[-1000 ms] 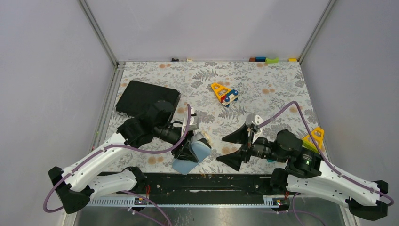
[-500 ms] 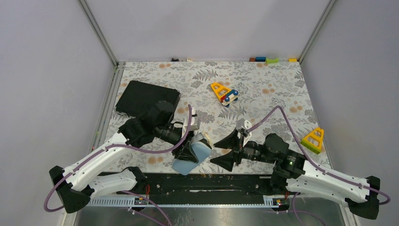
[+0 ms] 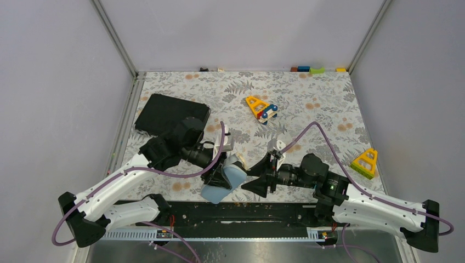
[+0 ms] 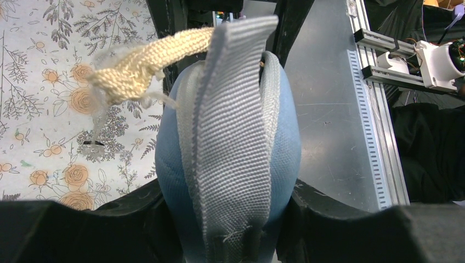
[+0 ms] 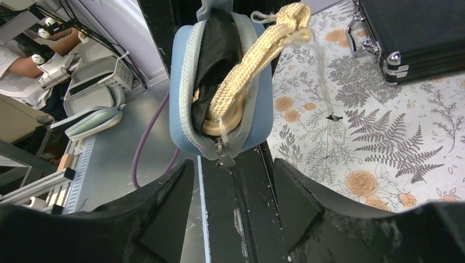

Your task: Open the umbrella

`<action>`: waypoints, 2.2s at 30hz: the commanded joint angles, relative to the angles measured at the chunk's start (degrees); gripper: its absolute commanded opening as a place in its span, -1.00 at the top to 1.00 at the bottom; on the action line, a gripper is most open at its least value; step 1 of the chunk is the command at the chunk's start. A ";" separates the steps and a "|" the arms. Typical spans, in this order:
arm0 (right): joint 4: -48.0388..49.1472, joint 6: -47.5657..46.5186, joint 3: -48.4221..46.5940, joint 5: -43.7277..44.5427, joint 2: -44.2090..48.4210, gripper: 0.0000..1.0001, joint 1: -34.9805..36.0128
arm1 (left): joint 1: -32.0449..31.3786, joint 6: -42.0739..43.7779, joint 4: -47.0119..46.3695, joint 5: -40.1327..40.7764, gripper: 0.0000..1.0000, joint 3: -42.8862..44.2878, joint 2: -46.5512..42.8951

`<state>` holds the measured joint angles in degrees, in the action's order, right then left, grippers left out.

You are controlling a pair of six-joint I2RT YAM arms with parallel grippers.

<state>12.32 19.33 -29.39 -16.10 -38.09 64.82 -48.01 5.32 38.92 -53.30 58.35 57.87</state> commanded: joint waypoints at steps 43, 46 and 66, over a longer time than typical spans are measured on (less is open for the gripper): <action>-8.44 -9.04 -9.21 -1.41 -1.02 0.12 -0.13 | -0.17 -0.75 -4.64 -6.36 0.58 0.19 1.38; -8.45 -9.10 -9.29 -1.84 -1.07 0.31 -0.14 | -0.24 -0.83 -4.59 -5.97 0.58 0.19 1.56; -10.37 -10.86 -8.60 -1.61 -1.36 1.00 -0.16 | -0.23 -0.62 -4.55 -4.80 0.70 0.42 0.98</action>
<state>1.89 10.00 -35.83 -18.09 -39.13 64.82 -48.01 4.51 38.89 -55.64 58.35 59.83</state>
